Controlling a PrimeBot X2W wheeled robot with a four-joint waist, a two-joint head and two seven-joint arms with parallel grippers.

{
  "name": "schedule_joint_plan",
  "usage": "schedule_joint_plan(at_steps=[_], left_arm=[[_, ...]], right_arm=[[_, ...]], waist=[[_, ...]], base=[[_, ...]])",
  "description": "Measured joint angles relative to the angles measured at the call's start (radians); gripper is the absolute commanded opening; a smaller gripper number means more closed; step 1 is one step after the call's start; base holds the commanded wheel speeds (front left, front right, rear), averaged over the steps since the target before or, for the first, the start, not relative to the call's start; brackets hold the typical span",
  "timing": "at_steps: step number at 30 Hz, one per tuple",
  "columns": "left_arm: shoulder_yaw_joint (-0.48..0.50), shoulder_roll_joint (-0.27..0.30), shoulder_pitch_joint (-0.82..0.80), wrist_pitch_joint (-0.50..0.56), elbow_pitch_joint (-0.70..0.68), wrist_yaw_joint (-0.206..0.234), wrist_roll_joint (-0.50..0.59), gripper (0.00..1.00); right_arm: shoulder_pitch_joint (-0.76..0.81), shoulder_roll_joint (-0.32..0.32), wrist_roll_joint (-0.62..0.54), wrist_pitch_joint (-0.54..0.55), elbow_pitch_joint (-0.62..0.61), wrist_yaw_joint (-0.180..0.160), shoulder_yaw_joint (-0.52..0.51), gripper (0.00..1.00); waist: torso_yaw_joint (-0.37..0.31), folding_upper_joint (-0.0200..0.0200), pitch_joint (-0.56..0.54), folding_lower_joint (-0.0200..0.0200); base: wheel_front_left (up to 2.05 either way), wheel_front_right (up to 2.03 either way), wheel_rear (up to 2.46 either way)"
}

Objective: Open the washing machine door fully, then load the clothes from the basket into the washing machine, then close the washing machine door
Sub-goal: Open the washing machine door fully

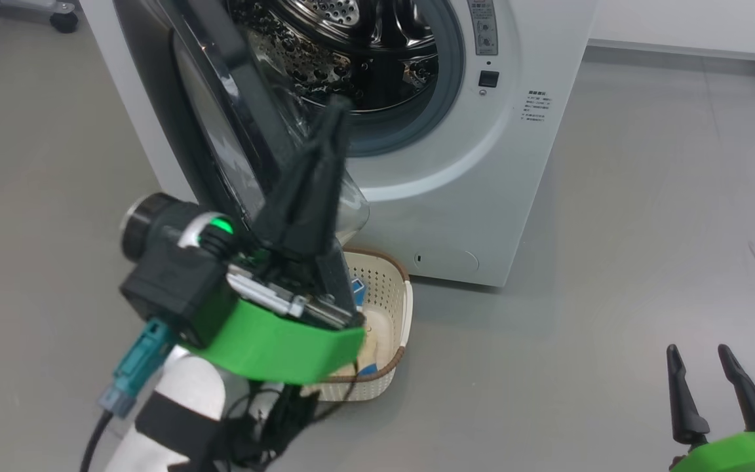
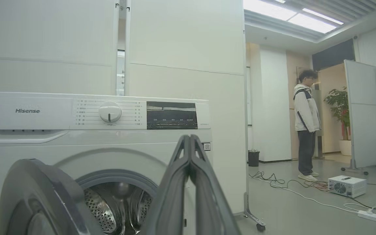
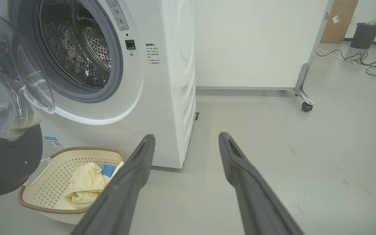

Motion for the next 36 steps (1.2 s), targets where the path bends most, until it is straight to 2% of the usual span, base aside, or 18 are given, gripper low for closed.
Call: schedule_joint_plan(at_steps=[5, 9, 16, 23, 36], left_arm=[[-0.159, 0.000, 0.000, 0.038, -0.074, 0.043, -0.118, 0.00], [-0.279, 0.000, 0.005, 0.060, -0.067, 0.080, -0.201, 0.00], [-0.380, 0.001, 0.030, 0.053, 0.037, 0.139, -0.306, 0.00], [-0.374, 0.002, 0.040, 0.016, 0.230, 0.202, -0.369, 0.00], [-0.290, 0.001, 0.021, -0.055, 0.464, 0.229, -0.421, 0.00]], right_arm=[[0.000, 0.000, 0.000, 0.007, 0.001, 0.000, 0.005, 1.00], [0.000, 0.000, 0.000, 0.008, 0.007, 0.000, 0.008, 1.00], [0.000, 0.000, 0.001, 0.017, 0.011, 0.000, 0.012, 1.00], [0.000, 0.000, 0.009, 0.021, 0.018, 0.000, 0.026, 1.00], [0.000, 0.000, 0.026, 0.030, 0.029, 0.000, 0.036, 1.00]], waist=[[-0.010, 0.0000, 0.004, 0.0000], [-0.014, 0.0000, 0.006, 0.0000], [-0.014, 0.0000, 0.002, 0.0000], [-0.017, 0.0000, -0.004, 0.0000], [-0.018, 0.0000, -0.016, 0.0000]], base=[[0.00, 0.00, 0.00], [0.00, 0.00, 0.00], [0.00, 0.00, 0.00], [0.00, 0.00, 0.00], [0.00, 0.00, 0.00]])
